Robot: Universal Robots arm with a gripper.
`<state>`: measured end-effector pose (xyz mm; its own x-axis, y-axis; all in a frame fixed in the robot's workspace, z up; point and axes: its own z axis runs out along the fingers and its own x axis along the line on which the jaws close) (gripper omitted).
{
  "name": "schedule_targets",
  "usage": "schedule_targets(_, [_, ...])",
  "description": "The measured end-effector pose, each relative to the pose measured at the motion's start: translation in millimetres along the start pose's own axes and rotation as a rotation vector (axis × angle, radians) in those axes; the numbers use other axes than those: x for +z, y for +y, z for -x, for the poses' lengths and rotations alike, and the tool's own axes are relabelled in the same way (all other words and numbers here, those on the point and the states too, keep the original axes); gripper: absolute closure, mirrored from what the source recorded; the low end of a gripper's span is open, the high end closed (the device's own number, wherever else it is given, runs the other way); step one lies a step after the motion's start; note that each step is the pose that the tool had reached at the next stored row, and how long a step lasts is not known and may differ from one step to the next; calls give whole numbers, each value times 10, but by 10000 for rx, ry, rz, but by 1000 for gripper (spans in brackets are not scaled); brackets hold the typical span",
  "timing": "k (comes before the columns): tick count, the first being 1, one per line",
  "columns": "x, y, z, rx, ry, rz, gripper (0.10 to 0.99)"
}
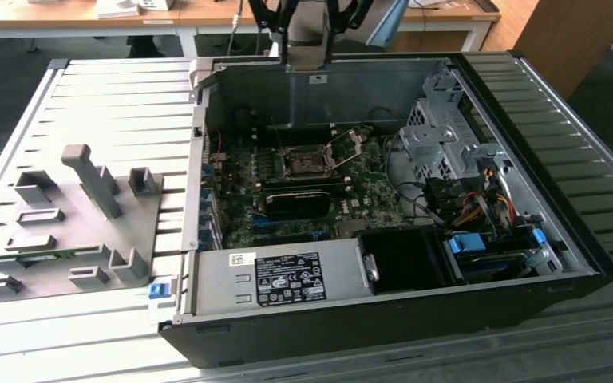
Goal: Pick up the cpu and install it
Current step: 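Pick up the cpu and move it towards the insertion slot, then place the cpu into insertion slot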
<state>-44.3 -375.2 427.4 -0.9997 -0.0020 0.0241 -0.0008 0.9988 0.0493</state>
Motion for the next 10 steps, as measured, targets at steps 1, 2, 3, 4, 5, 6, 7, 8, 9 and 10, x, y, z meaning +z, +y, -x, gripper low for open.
schedule_targets(1, [0,2,36,-1,-5,1,557])
schedule_targets(2, [0,4,71,-1,-10,1,557])
schedule_targets(3, [0,7,106,-1,-13,1,557])
schedule_targets(4, [0,8,139,-1,-16,3,557])
schedule_targets(5, [1,10,170,-2,-16,2,557])
schedule_targets(6, [4,10,178,-1,-18,4,557])
schedule_targets(7, [5,10,181,1,-18,3,557])
schedule_targets(8, [6,10,181,3,-21,1,557])
schedule_targets(9, [7,10,181,6,-21,-8,557])
schedule_targets(10, [7,10,183,9,-21,-13,557])
